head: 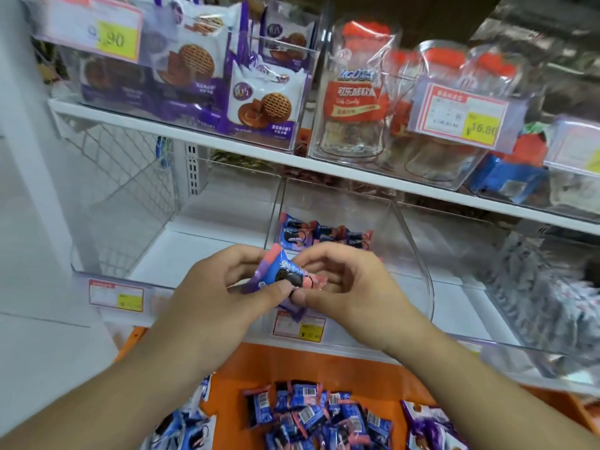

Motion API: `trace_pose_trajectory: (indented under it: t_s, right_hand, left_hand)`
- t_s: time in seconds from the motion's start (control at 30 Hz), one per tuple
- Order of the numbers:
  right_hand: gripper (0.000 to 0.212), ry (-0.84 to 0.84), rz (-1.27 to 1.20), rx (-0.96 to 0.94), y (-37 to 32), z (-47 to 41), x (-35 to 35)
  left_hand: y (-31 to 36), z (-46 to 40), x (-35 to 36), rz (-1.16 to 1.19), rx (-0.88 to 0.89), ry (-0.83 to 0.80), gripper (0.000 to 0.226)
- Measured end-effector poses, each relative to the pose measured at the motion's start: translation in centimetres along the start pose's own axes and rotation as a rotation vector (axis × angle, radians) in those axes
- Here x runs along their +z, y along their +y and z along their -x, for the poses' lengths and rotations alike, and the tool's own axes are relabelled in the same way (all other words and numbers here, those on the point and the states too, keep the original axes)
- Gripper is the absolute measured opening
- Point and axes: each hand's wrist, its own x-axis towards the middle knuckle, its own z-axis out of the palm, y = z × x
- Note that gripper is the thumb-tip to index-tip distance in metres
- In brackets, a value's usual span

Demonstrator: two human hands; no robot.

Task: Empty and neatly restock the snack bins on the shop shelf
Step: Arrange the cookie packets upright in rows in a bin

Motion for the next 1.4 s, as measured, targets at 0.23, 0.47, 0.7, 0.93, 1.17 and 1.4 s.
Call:
trace_pose_trajectory:
  t_s: [0.23, 0.47, 0.7, 0.93, 1.17, 1.4]
  right_hand:
    - [0.03, 0.363, 0.286, 0.125, 3.9, -5.1, -2.0]
    - [0.029, 0.177, 0.717, 0.032, 9.4, -12.3, -1.0]
    - [0.026, 0.163, 1.011, 0.0, 12.3, -14.6, -0.5]
    - [0.04, 0.193, 1.055, 0.038, 12.4, -14.5, -0.4]
    - [0.053, 0.21, 0.756, -0.107, 8.1, -8.4, -2.5]
    - [0.033, 0.013, 0.445, -0.15, 3.8, 8.4, -0.4]
  left_hand:
    - [-2.5, -0.7, -0.1, -0.738, 0.287, -0.106, 0.082]
    - [-4.5, -2.0, -0.2, -0.869, 0.412, -0.108, 0.078]
    - [-4.4, -1.9, -0.4, -0.884, 0.432, -0.09, 0.077]
    - [-4.9, -2.0, -0.3, -0.862, 0.426, -0.095, 0.078]
    - [-3.9, -0.5, -0.9, -0.806, 0.464, -0.107, 0.071]
    - [-5.8, 3.1, 1.6, -0.749, 0.4, -0.378, 0.048]
